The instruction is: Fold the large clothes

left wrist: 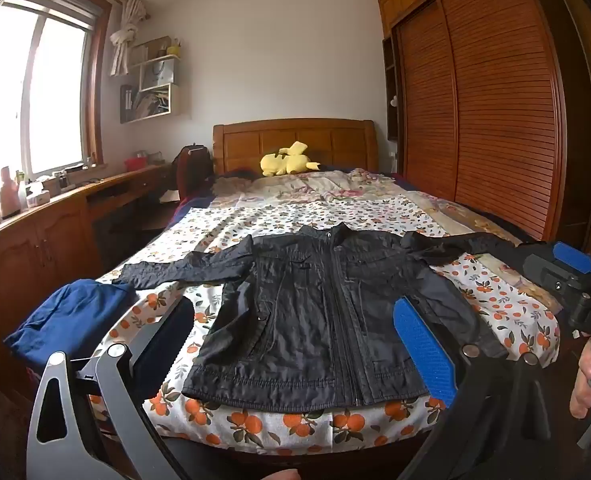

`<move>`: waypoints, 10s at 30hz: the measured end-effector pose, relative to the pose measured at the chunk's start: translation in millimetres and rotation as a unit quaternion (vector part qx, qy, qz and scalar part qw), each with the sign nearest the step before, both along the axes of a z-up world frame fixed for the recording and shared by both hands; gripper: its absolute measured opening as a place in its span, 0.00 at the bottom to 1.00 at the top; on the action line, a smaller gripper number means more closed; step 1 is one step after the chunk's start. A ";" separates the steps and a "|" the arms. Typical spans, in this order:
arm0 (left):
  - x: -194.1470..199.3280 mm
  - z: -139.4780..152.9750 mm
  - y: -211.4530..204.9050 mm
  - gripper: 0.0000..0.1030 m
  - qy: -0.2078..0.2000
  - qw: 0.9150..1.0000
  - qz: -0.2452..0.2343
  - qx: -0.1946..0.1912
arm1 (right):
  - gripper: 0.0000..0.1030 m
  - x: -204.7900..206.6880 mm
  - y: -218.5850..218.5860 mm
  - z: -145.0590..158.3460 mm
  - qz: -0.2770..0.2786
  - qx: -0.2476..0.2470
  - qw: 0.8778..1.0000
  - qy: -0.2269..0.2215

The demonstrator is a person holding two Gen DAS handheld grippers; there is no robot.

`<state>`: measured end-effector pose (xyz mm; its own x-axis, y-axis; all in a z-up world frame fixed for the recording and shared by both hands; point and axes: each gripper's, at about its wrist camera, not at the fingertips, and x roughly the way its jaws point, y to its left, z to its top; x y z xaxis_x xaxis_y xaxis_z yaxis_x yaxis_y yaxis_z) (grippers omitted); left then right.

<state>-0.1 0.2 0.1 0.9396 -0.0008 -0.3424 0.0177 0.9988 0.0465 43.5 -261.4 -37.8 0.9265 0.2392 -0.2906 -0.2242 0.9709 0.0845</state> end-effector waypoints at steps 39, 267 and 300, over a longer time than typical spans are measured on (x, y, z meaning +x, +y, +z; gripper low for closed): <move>-11.5 21.7 -3.6 0.98 -0.013 1.000 -0.002 0.004 | 0.93 -1.8 -0.3 0.3 -0.001 -0.003 1.000 -0.004; 433.8 -172.7 157.3 0.14 0.281 0.956 0.083 0.002 | 0.93 286.0 82.0 -99.4 0.135 -0.050 0.985 0.098; 264.9 -107.3 51.9 0.79 0.120 0.992 -0.041 -0.023 | 0.93 257.0 69.0 -74.6 0.105 -0.069 0.988 0.087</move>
